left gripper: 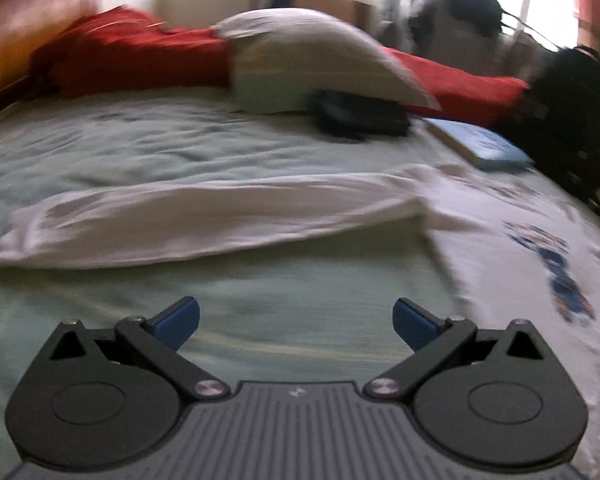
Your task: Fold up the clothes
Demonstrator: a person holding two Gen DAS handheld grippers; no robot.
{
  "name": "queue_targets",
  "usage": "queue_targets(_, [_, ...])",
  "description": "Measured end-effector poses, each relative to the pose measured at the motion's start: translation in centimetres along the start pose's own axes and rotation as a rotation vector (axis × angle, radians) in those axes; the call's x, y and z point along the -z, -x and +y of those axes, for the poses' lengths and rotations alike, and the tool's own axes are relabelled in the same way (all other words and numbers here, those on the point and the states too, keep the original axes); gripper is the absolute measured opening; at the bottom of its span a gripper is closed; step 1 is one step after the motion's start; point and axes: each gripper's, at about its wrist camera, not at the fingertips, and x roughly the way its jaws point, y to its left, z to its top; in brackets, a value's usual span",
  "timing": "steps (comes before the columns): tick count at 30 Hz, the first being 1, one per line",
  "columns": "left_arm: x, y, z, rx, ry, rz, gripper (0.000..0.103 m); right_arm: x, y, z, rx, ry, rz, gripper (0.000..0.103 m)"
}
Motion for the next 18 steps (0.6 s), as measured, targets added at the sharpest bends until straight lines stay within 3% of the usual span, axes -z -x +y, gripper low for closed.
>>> queue_targets(2, [-0.6, -0.1, 1.6, -0.003, 0.017, -0.007, 0.102, -2.1, -0.9, 0.5, -0.063, 0.024, 0.023, 0.103])
queue_targets(7, [-3.7, -1.5, 2.5, -0.011, -0.046, -0.021, 0.102, -8.6, -4.4, 2.7, -0.202, 0.124, 0.074, 0.103])
queue_targets(14, [-7.7, -6.0, 2.3, -0.033, -0.087, 0.003, 0.102, -16.5, -13.1, 7.2, -0.297, 0.254, 0.145, 0.103])
queue_targets(18, [-9.6, -8.8, 2.7, -0.062, -0.074, 0.017, 0.102, -19.8, -19.0, 9.4, -0.176, 0.259, 0.143, 0.103])
